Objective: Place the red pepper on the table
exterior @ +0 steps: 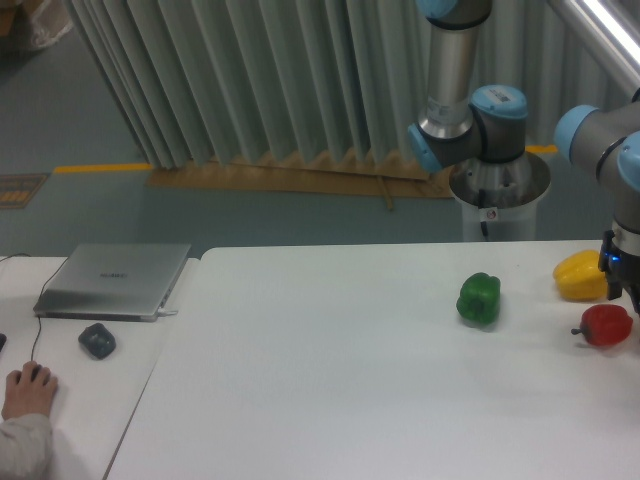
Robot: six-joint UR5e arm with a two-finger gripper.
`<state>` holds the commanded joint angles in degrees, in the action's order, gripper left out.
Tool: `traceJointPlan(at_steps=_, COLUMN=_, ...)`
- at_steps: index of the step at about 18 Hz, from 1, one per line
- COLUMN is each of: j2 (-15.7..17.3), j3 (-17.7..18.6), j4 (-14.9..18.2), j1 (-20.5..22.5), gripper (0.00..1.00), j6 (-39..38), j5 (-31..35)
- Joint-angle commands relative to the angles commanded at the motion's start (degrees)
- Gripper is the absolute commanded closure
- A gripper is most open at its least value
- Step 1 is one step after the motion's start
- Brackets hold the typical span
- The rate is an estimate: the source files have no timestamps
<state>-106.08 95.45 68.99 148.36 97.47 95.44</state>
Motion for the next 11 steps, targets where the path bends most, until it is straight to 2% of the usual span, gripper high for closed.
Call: traceJointPlan(at_steps=11, j2=-0.97, j3=2.90, j4=0.09, j1=-1.32, gripper=0.00, j6=0.35, j5=0.27)
